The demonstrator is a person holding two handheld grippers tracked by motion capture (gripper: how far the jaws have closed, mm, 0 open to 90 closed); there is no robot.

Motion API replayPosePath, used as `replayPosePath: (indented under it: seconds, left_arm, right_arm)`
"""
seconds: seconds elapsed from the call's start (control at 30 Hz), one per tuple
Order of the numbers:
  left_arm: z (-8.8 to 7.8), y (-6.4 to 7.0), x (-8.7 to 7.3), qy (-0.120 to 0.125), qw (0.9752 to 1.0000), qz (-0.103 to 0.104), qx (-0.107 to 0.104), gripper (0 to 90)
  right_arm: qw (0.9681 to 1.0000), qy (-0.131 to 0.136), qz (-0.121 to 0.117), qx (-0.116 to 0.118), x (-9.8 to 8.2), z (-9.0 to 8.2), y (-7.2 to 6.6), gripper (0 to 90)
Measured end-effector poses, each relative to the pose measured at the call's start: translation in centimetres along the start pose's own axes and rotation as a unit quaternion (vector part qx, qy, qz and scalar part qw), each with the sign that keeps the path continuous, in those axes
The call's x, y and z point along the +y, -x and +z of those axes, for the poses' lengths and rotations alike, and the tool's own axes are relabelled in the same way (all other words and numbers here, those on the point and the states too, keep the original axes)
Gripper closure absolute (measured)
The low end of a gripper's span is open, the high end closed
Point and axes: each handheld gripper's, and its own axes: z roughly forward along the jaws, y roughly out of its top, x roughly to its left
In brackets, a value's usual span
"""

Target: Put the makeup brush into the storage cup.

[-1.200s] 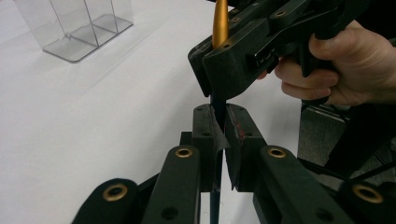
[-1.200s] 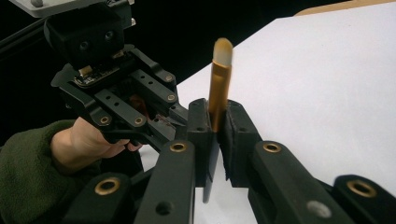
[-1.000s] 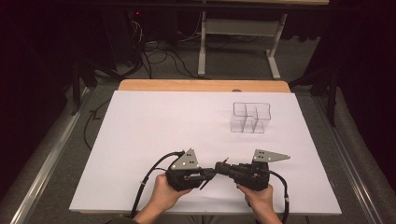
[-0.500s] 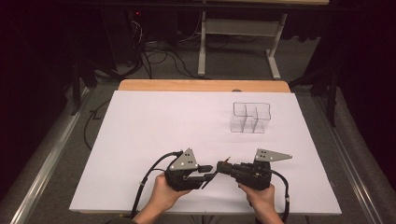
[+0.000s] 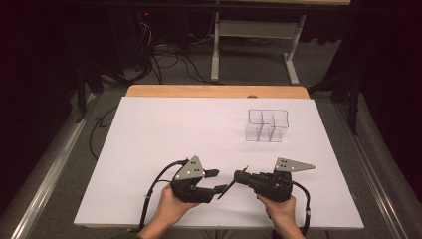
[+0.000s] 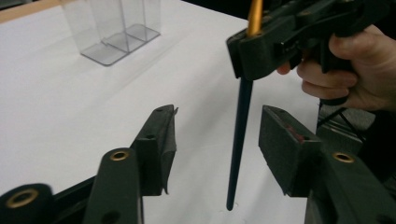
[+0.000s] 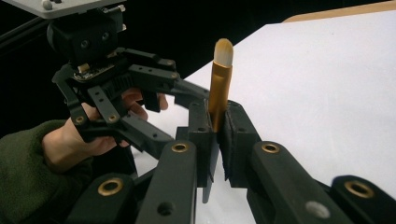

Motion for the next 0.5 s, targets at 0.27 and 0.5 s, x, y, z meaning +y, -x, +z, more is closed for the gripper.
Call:
replayPosePath:
  seconds: [0.27,0.5]
  left_arm:
    - [-2.0,-1.0,-0.1,0.011,0.9996,-0.023,0.009,44.1]
    - [-3.4,-1.5,-0.5,0.018,0.9991,-0.034,0.018,43.6]
  right_arm:
    - [1.0,-0.003,-0.001,-0.005,0.1,-0.1,-0.1,85.5]
    - [0.9999,-0.004,-0.002,-0.01,0.1,-0.3,-0.1,85.5]
